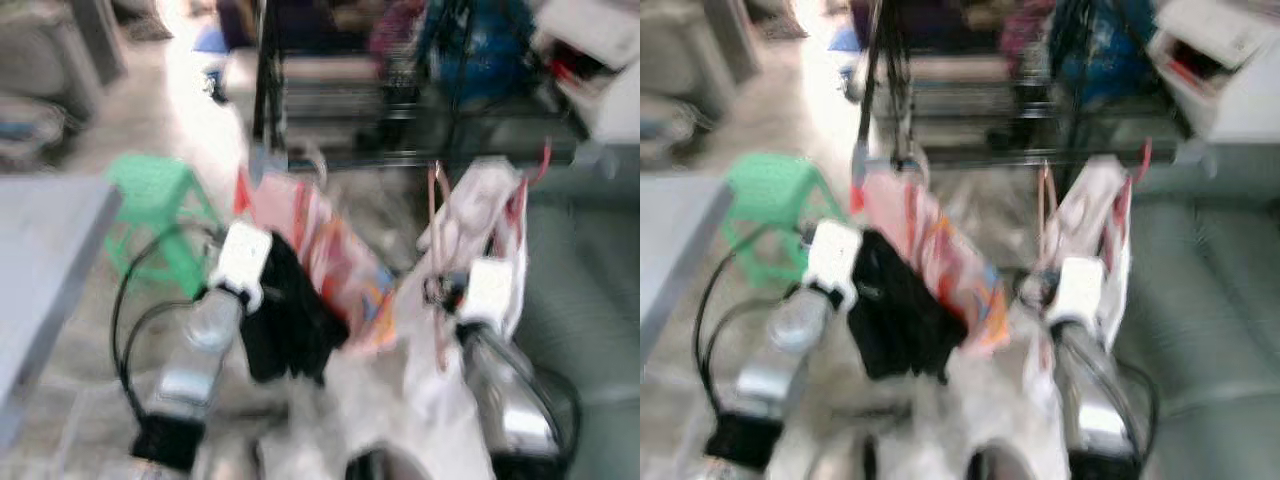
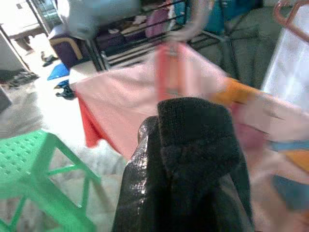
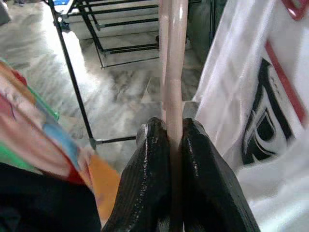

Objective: Hang hanger

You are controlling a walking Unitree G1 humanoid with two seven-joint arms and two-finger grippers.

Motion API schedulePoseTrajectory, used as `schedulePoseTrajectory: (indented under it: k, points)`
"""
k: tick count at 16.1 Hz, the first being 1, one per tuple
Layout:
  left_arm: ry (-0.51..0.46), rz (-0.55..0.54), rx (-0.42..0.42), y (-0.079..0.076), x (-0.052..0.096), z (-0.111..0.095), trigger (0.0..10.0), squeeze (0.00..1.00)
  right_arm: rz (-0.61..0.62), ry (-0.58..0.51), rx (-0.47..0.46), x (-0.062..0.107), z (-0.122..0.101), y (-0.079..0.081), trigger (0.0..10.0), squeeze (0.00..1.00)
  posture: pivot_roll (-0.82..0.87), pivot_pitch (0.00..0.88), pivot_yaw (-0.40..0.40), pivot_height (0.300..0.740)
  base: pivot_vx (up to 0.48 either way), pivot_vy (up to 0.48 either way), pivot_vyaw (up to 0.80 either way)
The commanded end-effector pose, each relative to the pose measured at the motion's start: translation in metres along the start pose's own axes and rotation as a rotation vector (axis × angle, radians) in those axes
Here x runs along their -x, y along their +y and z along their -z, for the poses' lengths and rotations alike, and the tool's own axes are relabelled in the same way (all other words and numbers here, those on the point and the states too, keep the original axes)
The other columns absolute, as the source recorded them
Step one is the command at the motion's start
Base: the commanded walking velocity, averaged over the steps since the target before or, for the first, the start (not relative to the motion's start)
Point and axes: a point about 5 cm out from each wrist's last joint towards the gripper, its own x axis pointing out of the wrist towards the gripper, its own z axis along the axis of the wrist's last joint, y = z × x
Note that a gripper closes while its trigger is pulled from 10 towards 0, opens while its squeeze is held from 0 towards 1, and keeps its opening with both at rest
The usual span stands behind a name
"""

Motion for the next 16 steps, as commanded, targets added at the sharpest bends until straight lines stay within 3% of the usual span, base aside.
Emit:
schedulePoseTrajectory:
  k: [1,9,13,16]
  points:
    - [-0.041,0.005,-0.013,0.0,-0.003,-0.01,10.0,0.0,0.022,-0.008,-0.004,0.001,-0.005,-0.003,10.0,0.0,-0.03,0.008,-0.018,0.74,-0.289,0.0,0.0]
    - [-0.056,0.077,-0.013,-0.008,-0.006,-0.014,10.0,0.0,0.066,0.057,-0.003,-0.007,-0.004,-0.008,10.0,0.0,-0.03,0.005,-0.026,0.74,-0.267,0.0,0.0]
    - [-0.061,0.093,-0.017,-0.01,-0.005,-0.014,10.0,0.0,0.085,-0.006,0.1,-0.01,-0.015,-0.006,10.0,0.0,-0.03,0.004,-0.027,0.74,0.0,0.0,0.0]
    - [-0.06,0.101,-0.019,-0.011,-0.005,-0.014,10.0,0.0,0.079,-0.036,0.06,-0.011,-0.019,-0.005,10.0,0.0,-0.03,0.005,-0.028,0.74,0.0,0.0,0.0]
